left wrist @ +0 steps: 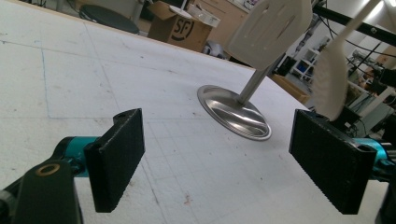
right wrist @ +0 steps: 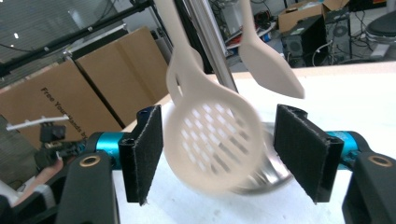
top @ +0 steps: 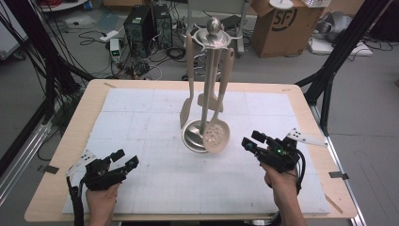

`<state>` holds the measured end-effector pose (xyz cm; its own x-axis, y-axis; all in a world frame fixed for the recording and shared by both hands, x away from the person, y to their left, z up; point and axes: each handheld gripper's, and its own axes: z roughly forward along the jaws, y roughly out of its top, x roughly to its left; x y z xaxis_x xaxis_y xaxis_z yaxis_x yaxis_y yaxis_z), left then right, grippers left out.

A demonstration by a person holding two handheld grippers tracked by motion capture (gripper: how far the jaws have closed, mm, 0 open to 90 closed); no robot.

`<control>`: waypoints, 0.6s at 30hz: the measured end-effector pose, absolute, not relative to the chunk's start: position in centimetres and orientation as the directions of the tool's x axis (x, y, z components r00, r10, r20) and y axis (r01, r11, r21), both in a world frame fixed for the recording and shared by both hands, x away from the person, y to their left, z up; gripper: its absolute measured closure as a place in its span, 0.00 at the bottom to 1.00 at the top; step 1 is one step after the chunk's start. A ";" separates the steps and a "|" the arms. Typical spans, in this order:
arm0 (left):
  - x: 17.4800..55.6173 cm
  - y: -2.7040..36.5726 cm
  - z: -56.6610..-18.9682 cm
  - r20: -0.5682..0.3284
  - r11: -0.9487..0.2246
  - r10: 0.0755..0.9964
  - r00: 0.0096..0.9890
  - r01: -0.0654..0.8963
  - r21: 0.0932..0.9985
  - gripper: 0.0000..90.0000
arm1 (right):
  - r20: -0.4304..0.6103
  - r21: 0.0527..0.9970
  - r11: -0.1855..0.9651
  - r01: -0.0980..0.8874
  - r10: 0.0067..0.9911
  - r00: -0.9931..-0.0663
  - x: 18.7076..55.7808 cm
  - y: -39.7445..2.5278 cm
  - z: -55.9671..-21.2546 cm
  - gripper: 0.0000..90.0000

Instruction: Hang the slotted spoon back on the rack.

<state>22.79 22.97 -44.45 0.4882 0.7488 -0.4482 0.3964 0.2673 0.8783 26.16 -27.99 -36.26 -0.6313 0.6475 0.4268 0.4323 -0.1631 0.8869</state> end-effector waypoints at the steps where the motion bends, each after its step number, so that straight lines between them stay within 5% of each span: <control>1: 22.8 22.9 -44.5 -0.447 0.265 0.748 0.491 0.396 0.879 0.21 | 0.418 0.890 -0.158 0.427 0.655 -0.629 26.0 -28.1 -36.5 0.35; 18: 22.9 22.6 -44.5 -0.427 0.237 0.748 0.509 0.396 0.887 0.20 | 0.403 0.882 -0.125 0.454 0.699 -0.591 25.7 -28.5 -39.2 0.26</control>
<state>22.87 22.59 -44.50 0.5087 0.7479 -0.4265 0.3957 0.2369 0.8873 25.67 -28.45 -39.23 -0.5906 0.6992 0.4028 0.4536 -0.1251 0.8824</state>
